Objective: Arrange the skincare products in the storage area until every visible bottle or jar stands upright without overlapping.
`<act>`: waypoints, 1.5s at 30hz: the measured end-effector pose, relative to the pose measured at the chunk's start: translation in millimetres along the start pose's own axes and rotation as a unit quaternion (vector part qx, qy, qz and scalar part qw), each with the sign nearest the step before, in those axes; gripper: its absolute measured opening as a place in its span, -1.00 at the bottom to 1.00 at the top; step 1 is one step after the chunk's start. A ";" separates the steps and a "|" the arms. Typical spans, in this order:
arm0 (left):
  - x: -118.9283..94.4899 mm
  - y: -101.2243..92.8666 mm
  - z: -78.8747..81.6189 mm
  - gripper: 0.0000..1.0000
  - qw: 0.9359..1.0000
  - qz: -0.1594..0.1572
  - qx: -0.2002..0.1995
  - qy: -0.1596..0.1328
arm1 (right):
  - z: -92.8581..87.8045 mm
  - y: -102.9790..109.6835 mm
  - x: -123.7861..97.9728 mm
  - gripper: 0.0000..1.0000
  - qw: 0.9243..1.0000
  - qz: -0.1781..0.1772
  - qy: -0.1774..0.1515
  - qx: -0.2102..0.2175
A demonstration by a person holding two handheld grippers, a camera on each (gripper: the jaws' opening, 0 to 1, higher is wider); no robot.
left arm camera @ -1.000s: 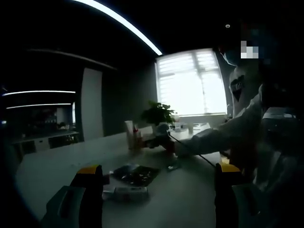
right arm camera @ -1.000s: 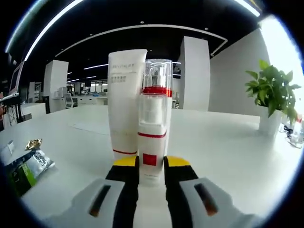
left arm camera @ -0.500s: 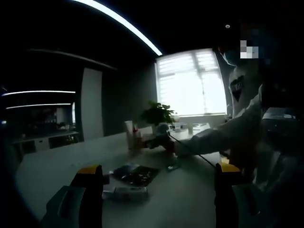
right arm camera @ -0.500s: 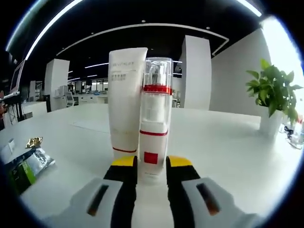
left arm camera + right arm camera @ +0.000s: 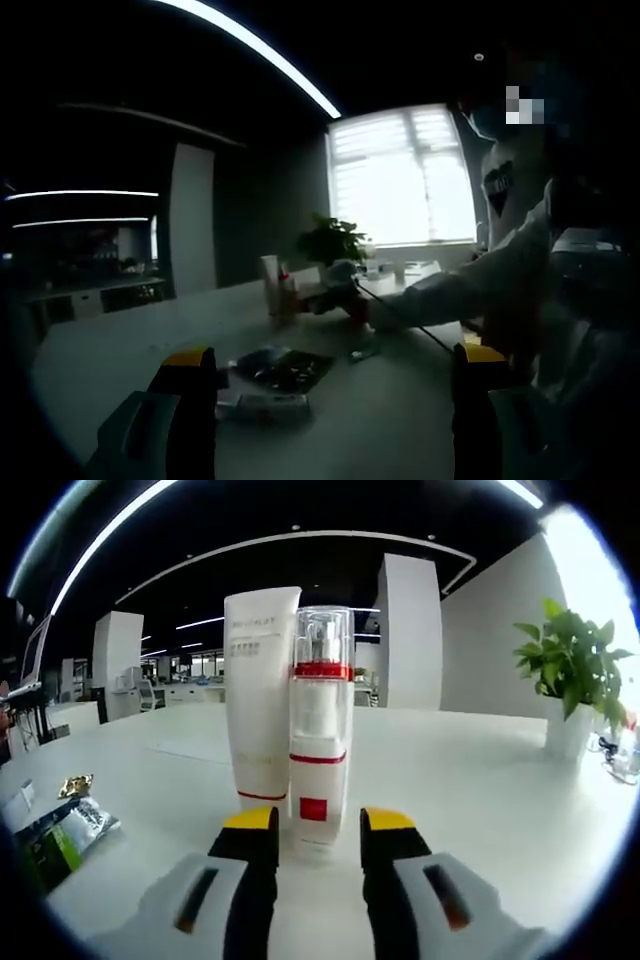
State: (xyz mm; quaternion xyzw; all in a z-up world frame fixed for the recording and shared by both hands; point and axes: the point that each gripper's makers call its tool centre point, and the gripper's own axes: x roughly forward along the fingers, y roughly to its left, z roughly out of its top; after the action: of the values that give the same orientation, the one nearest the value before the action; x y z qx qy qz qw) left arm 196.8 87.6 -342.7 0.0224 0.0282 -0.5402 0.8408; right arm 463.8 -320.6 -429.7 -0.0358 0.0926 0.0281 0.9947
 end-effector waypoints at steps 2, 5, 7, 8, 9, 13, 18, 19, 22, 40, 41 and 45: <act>-0.8 0.2 0.3 0.99 1.000 0.000 0.000 0.000 | 1.4 0.8 0.1 -0.22 1.000 0.003 -0.002 0.003; -1.7 0.8 1.6 0.99 1.000 0.001 0.001 -0.002 | 3.8 1.3 1.0 -0.09 1.000 0.007 -0.009 0.006; -2.0 1.2 2.2 0.99 1.000 0.001 0.001 -0.003 | 4.8 2.1 1.4 0.05 1.000 0.009 -0.012 0.012; -2.0 1.1 2.4 0.99 1.000 0.001 0.001 -0.004 | 5.1 1.9 1.4 0.13 1.000 0.009 -0.012 0.016; -2.1 0.8 2.5 0.99 1.000 0.001 0.001 -0.003 | 4.9 2.0 1.5 0.20 1.000 0.009 -0.013 0.019; -2.7 -0.4 2.6 0.99 1.000 0.001 0.003 -0.002 | 3.1 6.1 -1.7 0.38 0.999 0.015 -0.009 0.031; -3.7 -2.1 0.9 0.99 1.000 0.001 0.002 0.001 | 6.3 16.3 -13.4 0.75 0.999 0.020 -0.026 0.018; -3.8 -2.5 0.7 0.99 1.000 0.001 0.002 0.002 | 6.3 18.6 -16.6 0.81 0.999 0.021 -0.029 0.013; -4.1 -2.7 1.2 0.99 1.000 0.002 0.002 0.002 | 9.6 20.0 -21.7 0.97 0.999 0.023 -0.042 0.012; -1.4 -2.3 -2.7 0.99 1.000 0.006 -0.003 0.009 | 20.7 39.5 -53.0 0.99 0.996 0.045 -0.071 0.004; -0.9 -2.7 -2.5 0.99 1.000 0.006 -0.002 0.009 | 21.5 41.4 -55.4 0.99 0.996 0.047 -0.073 0.002; 0.9 -3.5 -0.9 0.99 1.000 0.007 0.000 0.008 | 22.7 47.9 -64.5 0.99 0.996 0.053 -0.078 0.004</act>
State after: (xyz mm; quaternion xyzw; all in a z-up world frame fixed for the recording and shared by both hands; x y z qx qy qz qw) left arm 194.0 85.3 -343.7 0.0267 0.0351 -0.5344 0.8441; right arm 401.6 -274.4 -398.6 -0.0241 0.0163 0.0829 0.9961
